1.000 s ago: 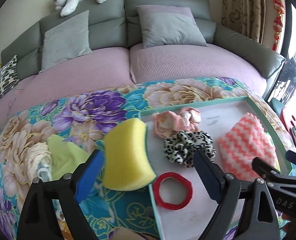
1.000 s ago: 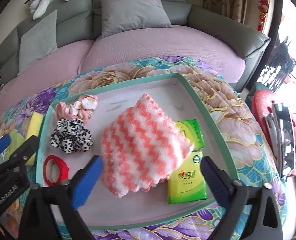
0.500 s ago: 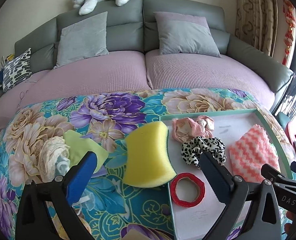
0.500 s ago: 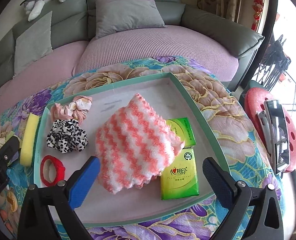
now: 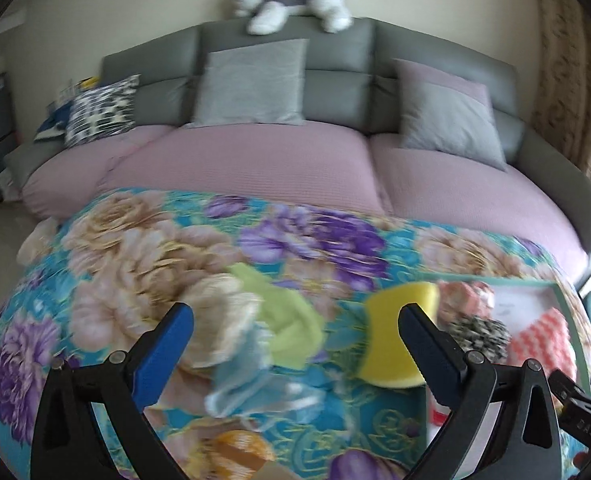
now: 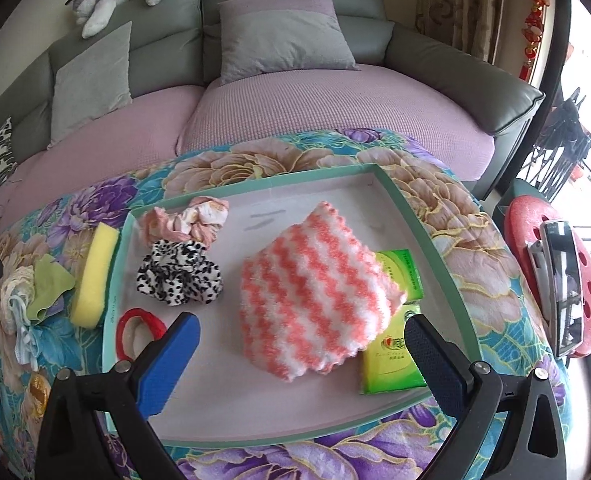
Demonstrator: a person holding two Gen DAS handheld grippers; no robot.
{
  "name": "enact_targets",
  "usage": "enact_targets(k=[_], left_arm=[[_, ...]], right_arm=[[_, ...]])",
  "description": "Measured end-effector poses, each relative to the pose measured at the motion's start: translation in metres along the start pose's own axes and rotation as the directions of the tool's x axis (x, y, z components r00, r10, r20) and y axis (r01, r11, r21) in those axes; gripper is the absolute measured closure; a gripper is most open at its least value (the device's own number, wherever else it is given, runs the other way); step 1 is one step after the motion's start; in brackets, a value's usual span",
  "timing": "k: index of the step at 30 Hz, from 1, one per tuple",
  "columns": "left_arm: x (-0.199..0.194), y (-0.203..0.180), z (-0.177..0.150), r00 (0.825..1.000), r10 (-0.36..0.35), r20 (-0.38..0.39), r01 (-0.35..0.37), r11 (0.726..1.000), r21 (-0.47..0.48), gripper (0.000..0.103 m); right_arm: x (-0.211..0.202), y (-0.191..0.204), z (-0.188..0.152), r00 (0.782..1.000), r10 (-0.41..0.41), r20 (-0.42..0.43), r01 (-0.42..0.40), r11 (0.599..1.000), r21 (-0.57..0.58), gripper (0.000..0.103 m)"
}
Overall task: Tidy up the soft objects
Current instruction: 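Move both open grippers back toward the pile of soft items, then grasp the cream lace fabric with the left gripper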
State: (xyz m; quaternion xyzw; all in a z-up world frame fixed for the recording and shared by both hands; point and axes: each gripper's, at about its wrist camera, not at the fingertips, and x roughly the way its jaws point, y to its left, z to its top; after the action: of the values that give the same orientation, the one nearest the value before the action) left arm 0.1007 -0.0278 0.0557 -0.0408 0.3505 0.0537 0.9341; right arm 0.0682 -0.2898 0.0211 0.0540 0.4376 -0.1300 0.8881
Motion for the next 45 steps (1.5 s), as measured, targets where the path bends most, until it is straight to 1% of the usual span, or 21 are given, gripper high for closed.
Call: enact_targets(k=[2, 5, 8, 14, 19, 23, 26, 28, 31, 34, 37, 43, 45], left_arm=[[0.001, 0.017, 0.0, 0.999, 0.042, 0.001, -0.042, 0.998, -0.038, 0.001], [-0.001, 0.041, 0.0, 0.997, 0.08, 0.002, -0.08, 0.993, -0.092, 0.001], [-0.007, 0.067, 0.0, 0.994, 0.106, 0.014, -0.103, 0.983, -0.15, 0.001], [-0.014, 0.11, 0.0, 0.985, 0.171, 0.018, -0.163, 0.96, -0.227, 0.001], [-0.017, 0.136, -0.002, 0.981, 0.193, 0.016, -0.182, 0.945, -0.272, 0.001], [-0.011, 0.146, -0.003, 0.983, 0.182, 0.002, -0.174, 0.944, -0.279, 0.001], [-0.004, 0.149, -0.005, 0.986, 0.167, -0.012, -0.164, 0.948, -0.273, 0.001], [0.003, 0.149, -0.006, 0.989, 0.143, -0.024, -0.144, 0.951, -0.273, 0.001], [0.015, 0.147, -0.008, 0.993, 0.109, -0.043, -0.117, 0.956, -0.271, 0.001], [0.029, 0.14, -0.01, 0.993, 0.088, -0.075, -0.103, 0.967, -0.233, 0.001], [0.04, 0.13, -0.009, 0.991, 0.085, -0.099, -0.103, 0.977, -0.187, 0.001], [0.054, 0.115, -0.008, 0.993, -0.024, -0.116, 0.003, 0.983, -0.182, 0.001], [0.059, 0.108, -0.007, 0.992, -0.029, -0.124, 0.008, 0.986, -0.169, 0.001]], right_arm=[[-0.001, 0.009, -0.001, 1.0, 0.011, -0.001, -0.011, 1.0, -0.01, 0.0], [-0.002, 0.023, -0.003, 0.999, 0.042, -0.005, -0.042, 0.999, -0.025, 0.0], [-0.003, 0.041, -0.005, 0.998, 0.067, -0.007, -0.068, 0.997, -0.048, 0.0], [-0.009, 0.08, -0.009, 0.991, 0.136, 0.005, -0.135, 0.986, -0.103, 0.0], [-0.009, 0.113, -0.013, 0.986, 0.166, 0.002, -0.164, 0.973, -0.164, 0.0], [-0.006, 0.135, -0.017, 0.983, 0.181, -0.006, -0.178, 0.963, -0.201, 0.0], [-0.002, 0.147, -0.017, 0.98, 0.199, -0.009, -0.196, 0.959, -0.204, 0.0], [0.0, 0.155, -0.017, 0.977, 0.211, -0.01, -0.209, 0.956, -0.205, 0.0], [0.003, 0.164, -0.017, 0.978, 0.208, -0.003, -0.204, 0.955, -0.217, 0.0], [0.007, 0.168, -0.017, 0.981, 0.192, -0.002, -0.187, 0.956, -0.227, 0.0], [0.011, 0.168, -0.016, 0.983, 0.182, -0.007, -0.179, 0.958, -0.225, 0.0], [0.014, 0.166, -0.011, 0.983, 0.181, 0.008, -0.175, 0.96, -0.218, 0.0], [0.016, 0.167, -0.008, 0.984, 0.179, 0.011, -0.172, 0.96, -0.22, 0.0]])
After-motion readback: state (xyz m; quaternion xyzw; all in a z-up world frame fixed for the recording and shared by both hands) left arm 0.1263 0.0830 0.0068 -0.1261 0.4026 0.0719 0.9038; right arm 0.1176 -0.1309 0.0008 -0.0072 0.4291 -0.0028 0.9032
